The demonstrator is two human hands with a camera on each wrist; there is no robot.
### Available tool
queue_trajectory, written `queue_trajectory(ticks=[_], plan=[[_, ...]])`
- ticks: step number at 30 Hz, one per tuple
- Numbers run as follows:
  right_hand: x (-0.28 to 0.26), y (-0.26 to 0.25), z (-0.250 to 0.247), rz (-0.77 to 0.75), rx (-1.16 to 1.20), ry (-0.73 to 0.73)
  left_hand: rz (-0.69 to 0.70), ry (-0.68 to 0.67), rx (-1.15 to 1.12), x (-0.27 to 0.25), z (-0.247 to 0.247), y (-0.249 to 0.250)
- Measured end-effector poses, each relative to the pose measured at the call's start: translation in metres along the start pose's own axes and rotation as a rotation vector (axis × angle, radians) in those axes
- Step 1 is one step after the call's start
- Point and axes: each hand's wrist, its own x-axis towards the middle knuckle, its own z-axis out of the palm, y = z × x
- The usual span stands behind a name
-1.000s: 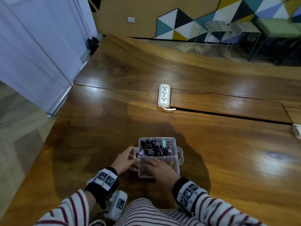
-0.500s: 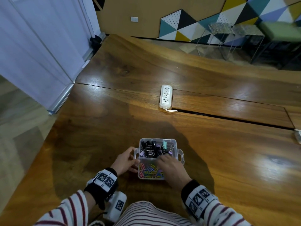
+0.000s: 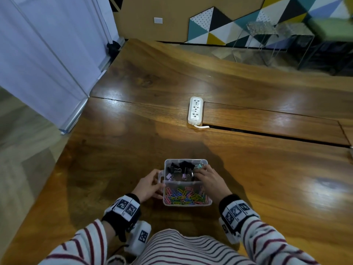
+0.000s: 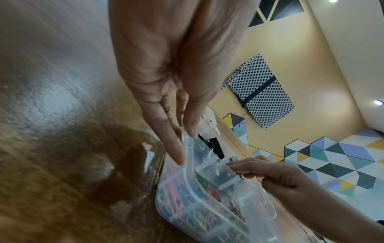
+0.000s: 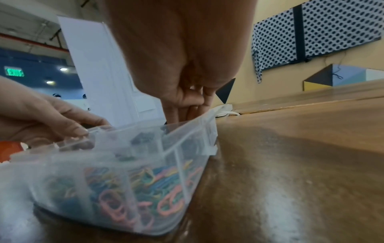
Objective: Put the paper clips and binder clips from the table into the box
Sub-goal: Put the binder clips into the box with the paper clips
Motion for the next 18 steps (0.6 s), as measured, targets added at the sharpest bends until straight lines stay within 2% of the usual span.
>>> queue_trajectory(ticks=[3,6,9,11,13,18], plan=[[-0.003,0.003,0.000,-0.003,0.122,0.108,0.001,-0.001,0.000,0.001,0.000,0.000],[-0.006,0.004,0.003,0.106,0.137,0.269,-0.008,0.001,0.004,0.001,0.000,-0.001],[-0.007,-0.014,0.008,0.081,0.021,0.196,-0.005,-0.001,0.008,0.001,0.000,0.000],[-0.005,-0.026,0.012,0.024,0.042,0.110,-0.006,-0.002,0.010,0.002,0.000,0.000],[-0.005,-0.029,0.009,0.030,0.101,0.040,-0.013,-0.001,0.006,0.002,0.000,0.001],[-0.018,-0.014,0.008,-0.017,0.174,0.174,-0.010,-0.003,-0.008,0.002,-0.001,0.001]])
